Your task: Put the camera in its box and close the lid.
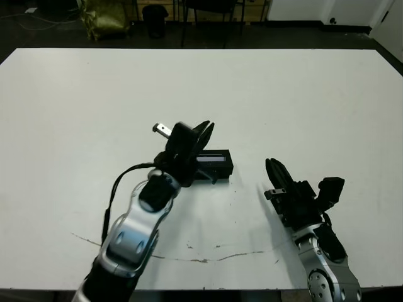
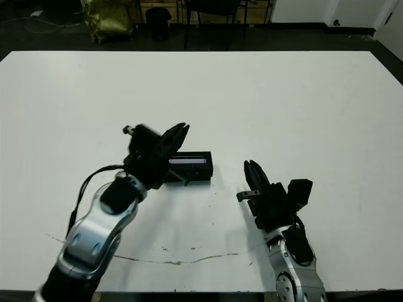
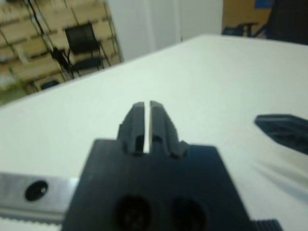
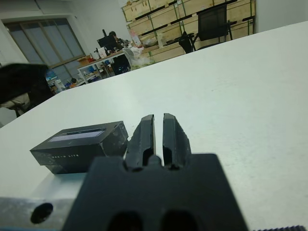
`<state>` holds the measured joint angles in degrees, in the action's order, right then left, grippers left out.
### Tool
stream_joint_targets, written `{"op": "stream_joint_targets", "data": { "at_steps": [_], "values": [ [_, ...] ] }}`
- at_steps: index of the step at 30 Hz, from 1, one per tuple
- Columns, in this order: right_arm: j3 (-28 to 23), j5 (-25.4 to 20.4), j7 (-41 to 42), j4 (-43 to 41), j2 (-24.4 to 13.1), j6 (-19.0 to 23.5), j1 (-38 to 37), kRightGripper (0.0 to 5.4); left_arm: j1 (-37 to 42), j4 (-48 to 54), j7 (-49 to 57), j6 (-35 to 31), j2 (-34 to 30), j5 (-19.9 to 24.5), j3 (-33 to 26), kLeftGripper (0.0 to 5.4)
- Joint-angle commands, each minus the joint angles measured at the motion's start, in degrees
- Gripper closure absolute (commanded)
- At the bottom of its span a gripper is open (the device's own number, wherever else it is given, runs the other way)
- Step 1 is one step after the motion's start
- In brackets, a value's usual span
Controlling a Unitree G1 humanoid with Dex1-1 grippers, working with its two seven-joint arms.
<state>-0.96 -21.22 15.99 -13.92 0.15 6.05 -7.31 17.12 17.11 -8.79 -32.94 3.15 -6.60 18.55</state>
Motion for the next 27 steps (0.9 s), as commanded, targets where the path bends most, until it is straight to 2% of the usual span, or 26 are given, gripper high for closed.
{"op": "stream_joint_targets", "data": {
  "at_steps": [1, 10, 17, 22, 27],
  "values": [
    [-0.34, 0.06, 0.09, 1.05, -0.3, -0.4, -0.44, 5.4, 1.83, -3.9, 1.95, -2.84, 1.79, 0.21, -1.62, 5.37],
    [-0.62, -0.91, 1.49, 3.08, 0.2, -2.91, -0.2, 5.4, 2.23, -11.42, 6.57, -1.51, 4.95, -0.3, -2.14, 5.37],
    [-0.43, -0.98, -0.35, 0.79, -0.31, 0.51, -0.7, 5.4, -0.75, -13.02, 8.23, -2.01, 7.92, 1.05, -2.34, 5.37],
    [-0.42, -0.88, -0.82, 0.29, -0.15, 1.04, -0.86, 5.4, -2.7, -15.25, 11.19, -0.5, 9.21, 1.42, -1.74, 5.37],
    [-0.43, -1.06, -0.6, 0.33, -0.02, 1.03, -0.93, 5.4, -4.61, -22.01, 15.18, 5.02, 9.71, 0.88, -0.35, 5.37]
  ]
}}
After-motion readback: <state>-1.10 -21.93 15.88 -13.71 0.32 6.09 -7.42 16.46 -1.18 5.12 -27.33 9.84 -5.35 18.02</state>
